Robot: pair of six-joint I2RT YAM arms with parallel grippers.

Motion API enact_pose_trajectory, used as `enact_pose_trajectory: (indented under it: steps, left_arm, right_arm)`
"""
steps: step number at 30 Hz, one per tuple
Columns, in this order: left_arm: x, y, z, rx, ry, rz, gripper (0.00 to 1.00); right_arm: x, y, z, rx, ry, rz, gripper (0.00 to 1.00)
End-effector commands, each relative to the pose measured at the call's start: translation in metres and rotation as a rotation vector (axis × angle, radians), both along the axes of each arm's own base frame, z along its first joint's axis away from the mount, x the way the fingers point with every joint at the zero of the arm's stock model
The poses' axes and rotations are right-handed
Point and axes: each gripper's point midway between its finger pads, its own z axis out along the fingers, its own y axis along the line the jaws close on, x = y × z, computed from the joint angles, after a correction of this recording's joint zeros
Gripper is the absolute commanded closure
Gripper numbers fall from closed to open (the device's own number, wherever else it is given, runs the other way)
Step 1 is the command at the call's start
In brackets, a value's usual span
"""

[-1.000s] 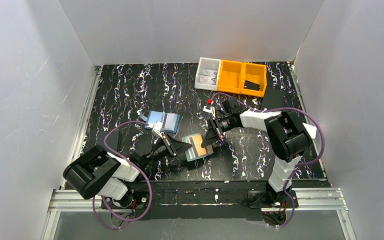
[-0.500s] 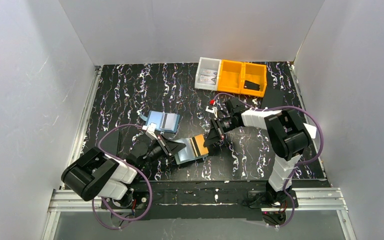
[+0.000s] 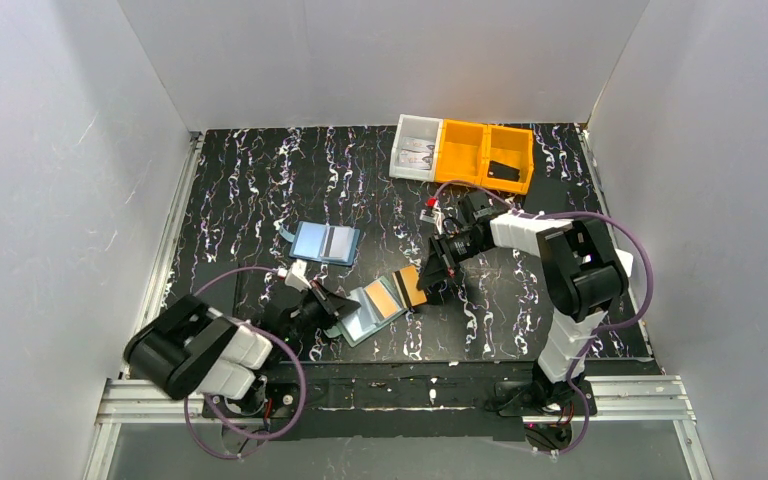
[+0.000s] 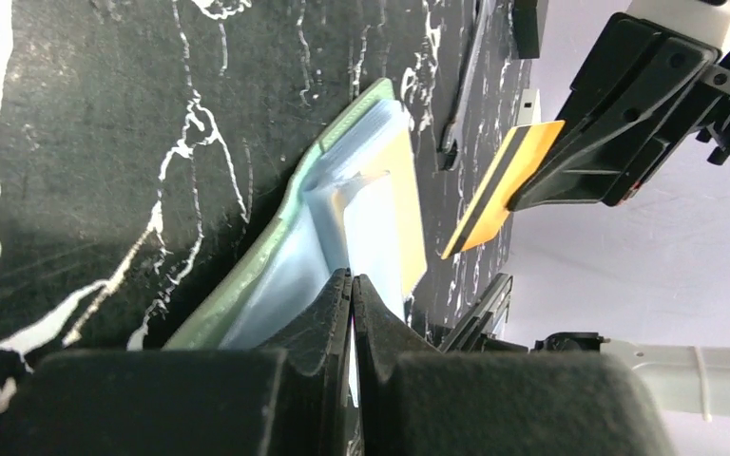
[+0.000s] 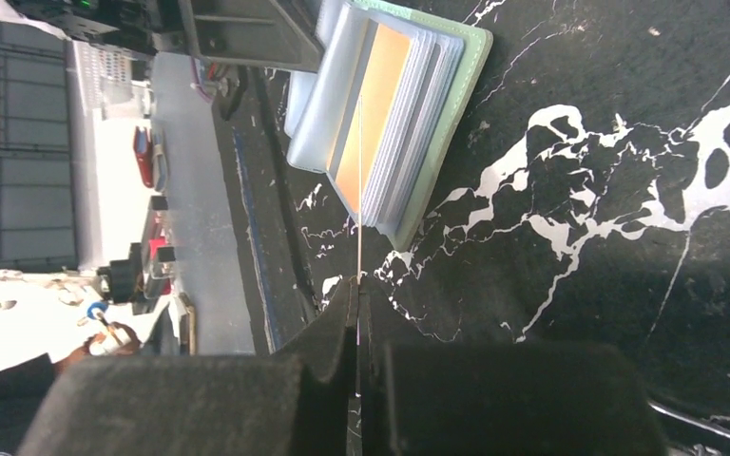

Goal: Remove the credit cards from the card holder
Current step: Remove the credit card from the card holder, then place the credit card in the storage box.

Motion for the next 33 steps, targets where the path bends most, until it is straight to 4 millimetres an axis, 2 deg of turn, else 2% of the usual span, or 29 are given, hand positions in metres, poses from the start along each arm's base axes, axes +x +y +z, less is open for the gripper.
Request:
enact_pose_trajectory:
  steps: [1, 3, 4, 9, 13, 16, 19, 21, 24, 28, 33]
  left_arm:
    - [-0.010, 0.018, -0.003, 0.059, 0.043, 0.047, 1.00]
    - [-0.016, 0.028, -0.008, 0.132, 0.094, 0.059, 0.96]
    - [-0.017, 0.031, -0.002, 0.148, 0.084, 0.065, 0.91]
    - [-0.038, 0.078, -0.012, 0.342, 0.212, 0.189, 0.52]
    - [-0.053, 0.085, -0.006, 0.375, 0.233, 0.162, 0.42]
    - [-0.052, 0.066, 0.021, 0.288, 0.133, 0.064, 0.36]
    - [-0.042, 0.032, 0.067, 0.083, -0.053, -0.036, 0.29]
    - [-0.036, 0.019, 0.089, -0.051, -0.087, -0.032, 0.24]
    - [-0.024, 0.010, 0.107, -0.183, -0.048, 0.017, 0.19]
    - [-0.007, -0.004, 0.124, -0.275, 0.075, 0.070, 0.16]
    - [0.014, -0.036, 0.134, -0.360, 0.306, 0.148, 0.17]
  right_arm:
    - [0.009, 0.000, 0.023, 0.014, -0.141, 0.022, 0.99]
    - [0.011, -0.001, 0.026, 0.010, -0.166, 0.026, 0.99]
    - [0.011, -0.001, 0.027, 0.007, -0.177, 0.027, 0.99]
    - [0.012, -0.005, 0.035, -0.002, -0.243, 0.051, 0.99]
    - [0.010, -0.010, 0.047, -0.005, -0.346, 0.102, 0.99]
    - [0.012, -0.016, 0.059, -0.025, -0.469, 0.121, 0.99]
    - [0.015, -0.021, 0.071, -0.039, -0.623, 0.119, 0.99]
    - [0.014, -0.022, 0.078, -0.028, -0.716, 0.126, 0.99]
    - [0.010, -0.025, 0.084, 0.001, -0.818, 0.141, 0.99]
    - [0.010, -0.027, 0.083, 0.020, -0.919, 0.148, 0.99]
    - [0.011, -0.031, 0.078, 0.029, -1.053, 0.167, 0.99]
